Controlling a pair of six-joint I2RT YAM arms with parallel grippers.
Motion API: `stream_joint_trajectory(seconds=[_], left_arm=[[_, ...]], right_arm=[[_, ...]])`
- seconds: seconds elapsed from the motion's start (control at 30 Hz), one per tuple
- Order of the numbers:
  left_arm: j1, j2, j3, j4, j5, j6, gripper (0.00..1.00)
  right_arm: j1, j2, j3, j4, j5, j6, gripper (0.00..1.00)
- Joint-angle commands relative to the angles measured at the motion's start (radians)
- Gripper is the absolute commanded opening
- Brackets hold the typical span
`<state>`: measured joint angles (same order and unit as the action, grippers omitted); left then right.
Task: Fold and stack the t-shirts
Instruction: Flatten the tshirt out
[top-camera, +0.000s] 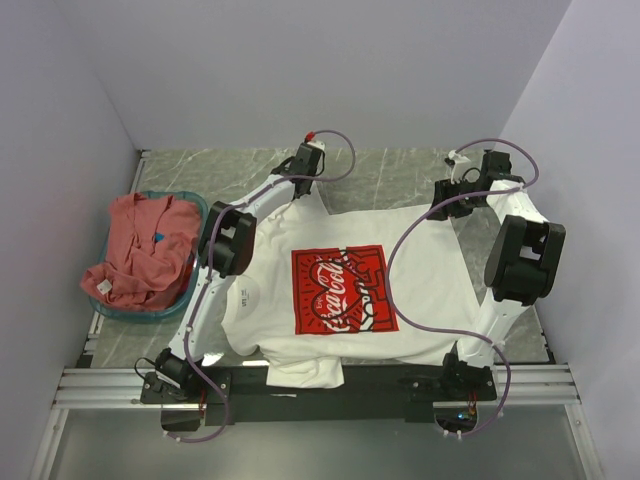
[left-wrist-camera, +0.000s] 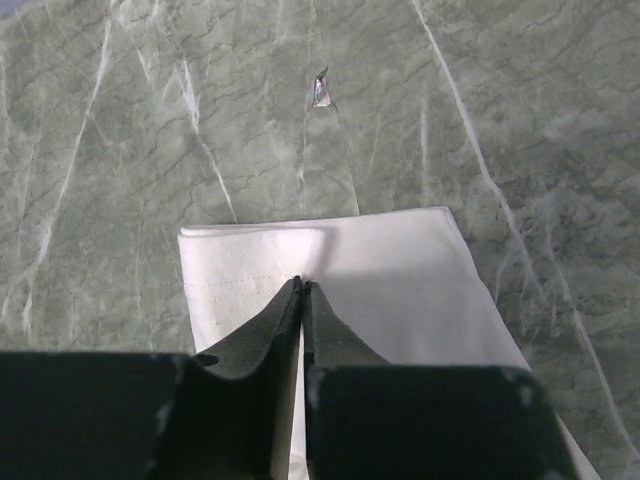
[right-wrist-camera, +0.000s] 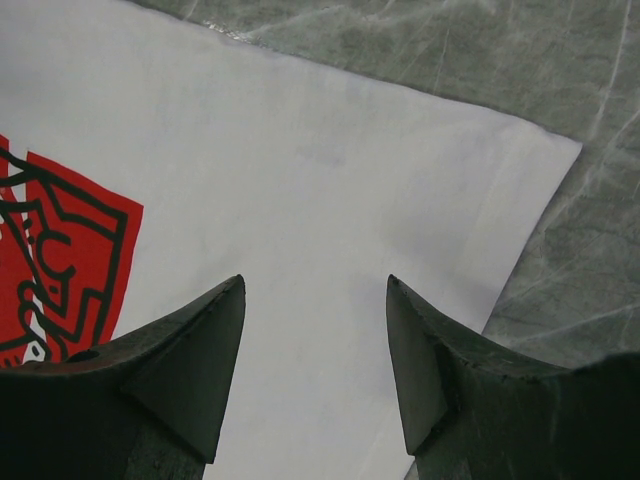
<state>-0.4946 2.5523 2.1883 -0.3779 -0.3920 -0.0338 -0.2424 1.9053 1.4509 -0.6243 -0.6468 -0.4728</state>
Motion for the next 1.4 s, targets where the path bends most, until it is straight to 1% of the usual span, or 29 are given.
stream_joint_trajectory(seconds=[0.0, 0.03, 0.07, 0.1, 0.27, 0.37, 0.43, 0.5, 0.53, 0.57, 0.7, 0.77, 0.87, 0.97, 1.0, 1.17, 1.33, 1.37], left_arm=[[-0.002, -0.006, 0.039, 0.039, -0.025, 0.018, 0.09], [-0.004, -0.010, 0.034, 0.054, -0.028, 0.017, 0.07], [-0.004, -0.021, 0.028, 0.063, -0.030, 0.015, 0.03], [-0.004, -0.029, 0.016, 0.072, -0.031, 0.015, 0.00], [0.001, -0.085, -0.007, 0.120, -0.022, -0.004, 0.00], [0.031, -0.148, -0.064, 0.158, 0.013, -0.044, 0.00], [0.056, -0.178, -0.110, 0.172, 0.062, -0.100, 0.00], [0.096, -0.204, -0.134, 0.175, 0.102, -0.147, 0.00], [0.108, -0.210, -0.139, 0.177, 0.145, -0.161, 0.00], [0.132, -0.219, -0.147, 0.180, 0.166, -0.182, 0.00], [0.174, -0.219, -0.154, 0.183, 0.264, -0.212, 0.00], [0.195, -0.218, -0.156, 0.186, 0.313, -0.239, 0.00], [0.226, -0.221, -0.171, 0.212, 0.367, -0.267, 0.00], [0.251, -0.218, -0.171, 0.223, 0.384, -0.296, 0.00], [0.254, -0.215, -0.165, 0.223, 0.412, -0.298, 0.00], [0.268, -0.193, -0.147, 0.221, 0.453, -0.308, 0.00], [0.272, -0.178, -0.131, 0.218, 0.473, -0.314, 0.00], [0.274, -0.176, -0.131, 0.220, 0.473, -0.316, 0.00]], right_arm=[[0.002, -0.014, 0.002, 0.001, 0.001, -0.010, 0.65], [0.002, -0.014, 0.003, 0.001, 0.003, -0.009, 0.65], [0.002, -0.012, 0.006, 0.000, 0.004, -0.009, 0.65], [0.002, -0.011, 0.008, 0.001, 0.007, -0.009, 0.65], [0.003, 0.015, 0.052, -0.015, 0.029, -0.003, 0.65], [0.005, 0.044, 0.101, -0.017, 0.065, 0.019, 0.65], [0.006, 0.064, 0.132, -0.005, 0.105, 0.058, 0.65], [0.009, 0.115, 0.201, -0.015, 0.131, 0.085, 0.64], [0.009, 0.135, 0.232, -0.026, 0.148, 0.104, 0.64], [0.015, 0.174, 0.290, -0.043, 0.156, 0.114, 0.64], [0.029, 0.267, 0.414, -0.074, 0.222, 0.151, 0.64], [0.029, 0.320, 0.489, -0.107, 0.255, 0.175, 0.62], [0.032, 0.369, 0.548, -0.133, 0.291, 0.197, 0.59], [0.032, 0.394, 0.560, -0.141, 0.311, 0.195, 0.59], [0.032, 0.397, 0.559, -0.141, 0.315, 0.194, 0.59], [0.032, 0.405, 0.546, -0.149, 0.328, 0.178, 0.59], [0.029, 0.400, 0.534, -0.147, 0.312, 0.178, 0.59], [0.023, 0.400, 0.539, -0.150, 0.287, 0.183, 0.59]])
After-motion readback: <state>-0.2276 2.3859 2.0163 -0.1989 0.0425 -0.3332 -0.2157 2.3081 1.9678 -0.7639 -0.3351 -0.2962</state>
